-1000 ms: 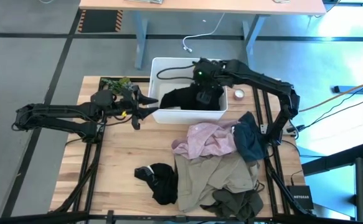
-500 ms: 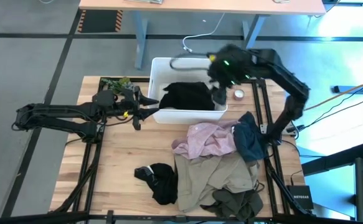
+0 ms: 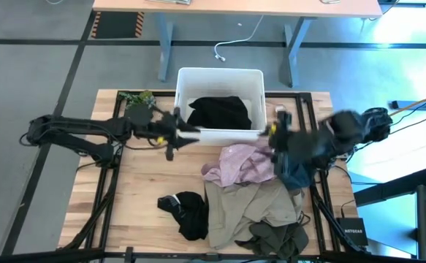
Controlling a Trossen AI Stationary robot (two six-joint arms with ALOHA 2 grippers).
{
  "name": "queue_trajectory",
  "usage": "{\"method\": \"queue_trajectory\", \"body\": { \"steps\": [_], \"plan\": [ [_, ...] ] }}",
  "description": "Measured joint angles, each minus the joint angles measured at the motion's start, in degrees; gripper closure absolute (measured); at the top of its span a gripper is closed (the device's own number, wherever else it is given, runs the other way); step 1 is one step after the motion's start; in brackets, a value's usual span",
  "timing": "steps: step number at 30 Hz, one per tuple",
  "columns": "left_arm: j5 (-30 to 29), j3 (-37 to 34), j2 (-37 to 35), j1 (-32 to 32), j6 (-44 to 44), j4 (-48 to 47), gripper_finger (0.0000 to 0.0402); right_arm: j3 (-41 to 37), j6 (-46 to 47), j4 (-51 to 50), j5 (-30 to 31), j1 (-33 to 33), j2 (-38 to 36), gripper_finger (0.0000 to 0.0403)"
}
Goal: Sort clothes
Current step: Put the black underwear in the white bin
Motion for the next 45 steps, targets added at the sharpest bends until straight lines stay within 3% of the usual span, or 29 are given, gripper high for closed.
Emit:
{"method": "queue_trajectory", "body": {
  "steps": [5,7,17,24,28,34,45],
  "plan": [
    [-8.80,9.40,5.11,-9.39,6.05,-17.78,0.0245,-11.28,10.02,7.31,6.63,10.66,-1.89,0.0159],
    [-9.76,11.07,7.26,-12.64,5.93,-23.33,0.0245,-14.87,13.86,10.10,9.22,14.63,-1.85,0.0159],
    [-9.91,11.59,18.33,-25.82,3.22,-31.05,0.0245,-25.60,22.65,25.33,16.78,26.90,-0.61,0.0159],
    [-9.88,11.59,24.66,-30.01,1.13,-31.77,0.0245,-26.60,23.73,27.66,24.47,28.92,-0.61,0.0159],
    [-9.39,11.59,28.87,-30.95,0.85,-31.72,0.0245,-26.60,23.73,27.64,24.06,28.91,-0.61,0.0159],
    [-3.53,11.59,35.55,-31.05,-1.72,-31.65,0.0245,-26.60,23.62,27.58,23.98,28.89,-0.61,0.0159],
    [-4.60,11.92,43.65,-30.79,-4.28,-30.25,0.0248,-26.61,23.50,25.63,24.02,28.87,-0.61,0.0159]
  ]
}}
